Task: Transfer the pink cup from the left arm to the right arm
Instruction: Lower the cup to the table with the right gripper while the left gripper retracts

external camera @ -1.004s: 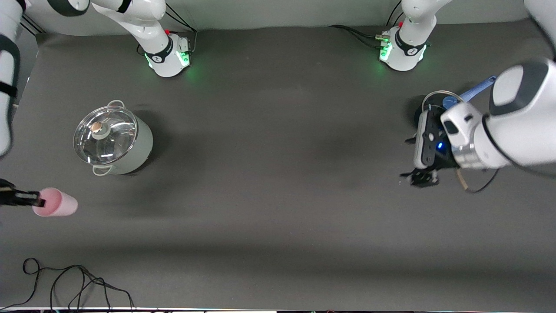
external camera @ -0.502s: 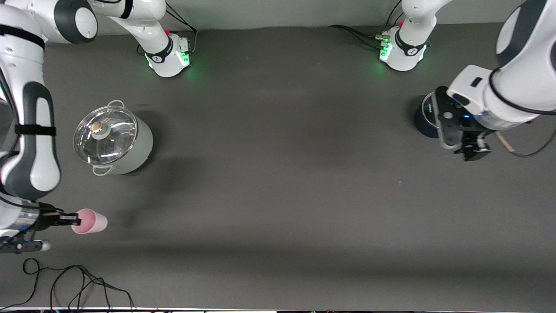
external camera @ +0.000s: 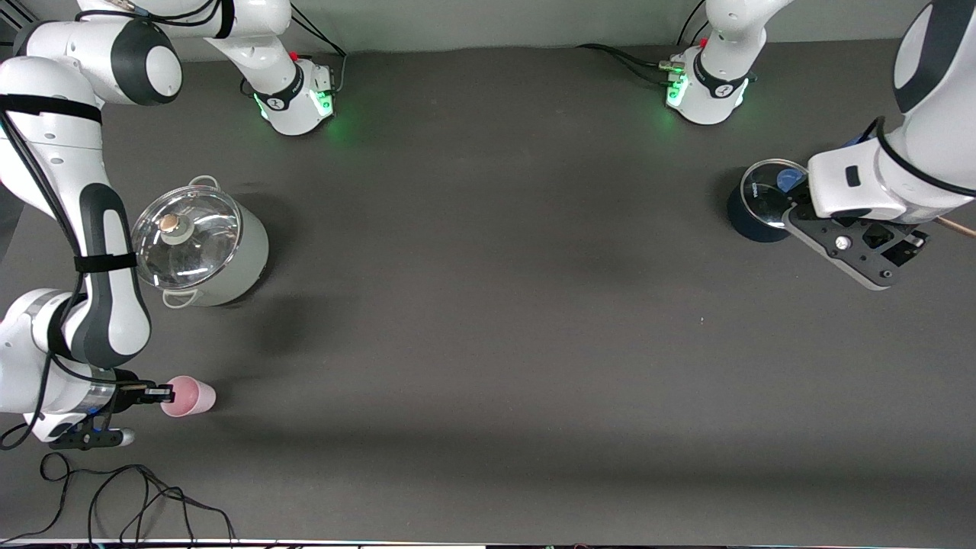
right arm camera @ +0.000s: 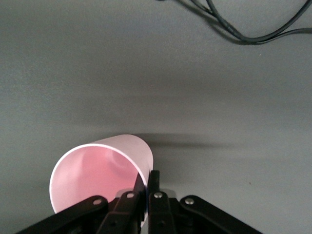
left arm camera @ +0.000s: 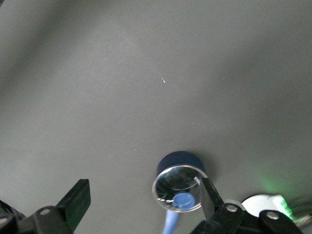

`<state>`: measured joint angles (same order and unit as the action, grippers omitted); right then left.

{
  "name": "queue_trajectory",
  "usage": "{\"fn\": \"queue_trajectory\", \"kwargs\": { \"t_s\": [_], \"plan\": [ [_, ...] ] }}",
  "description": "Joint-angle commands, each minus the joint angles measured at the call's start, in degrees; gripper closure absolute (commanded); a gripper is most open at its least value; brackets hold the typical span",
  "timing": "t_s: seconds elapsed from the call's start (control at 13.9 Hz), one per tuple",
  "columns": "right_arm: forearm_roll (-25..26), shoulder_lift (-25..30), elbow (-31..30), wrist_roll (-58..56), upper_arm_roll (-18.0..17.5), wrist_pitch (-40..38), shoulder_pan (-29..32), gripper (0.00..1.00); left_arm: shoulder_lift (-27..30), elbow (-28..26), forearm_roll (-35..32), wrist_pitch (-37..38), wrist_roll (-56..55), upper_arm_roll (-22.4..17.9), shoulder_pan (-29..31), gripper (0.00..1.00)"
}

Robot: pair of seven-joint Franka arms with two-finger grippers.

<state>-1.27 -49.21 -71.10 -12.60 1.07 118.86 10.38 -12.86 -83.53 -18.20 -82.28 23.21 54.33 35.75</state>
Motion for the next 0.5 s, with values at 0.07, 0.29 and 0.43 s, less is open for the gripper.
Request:
{"fn": "queue_trajectory", "kwargs": {
  "t_s": [0.07, 0.29, 0.43],
  "plan": [
    [-1.5, -1.6, 1.3, -1.5, -0.1, 1.5, 0.1, 0.76, 1.4, -0.1, 3.2, 0.9, -12.5, -0.7, 0.7, 0.0],
    [-2.1, -1.8, 1.3, -1.5, -0.1, 1.9, 0.2, 0.01, 1.4, 2.0, 4.4, 4.1, -20.3, -0.6, 1.7, 0.0],
    [-1.9, -0.9, 1.5, -1.5, -0.1, 1.6, 0.0, 0.01, 1.4, 2.2, 4.3, 7.0, -27.1, -0.6, 1.7, 0.0]
  ]
}}
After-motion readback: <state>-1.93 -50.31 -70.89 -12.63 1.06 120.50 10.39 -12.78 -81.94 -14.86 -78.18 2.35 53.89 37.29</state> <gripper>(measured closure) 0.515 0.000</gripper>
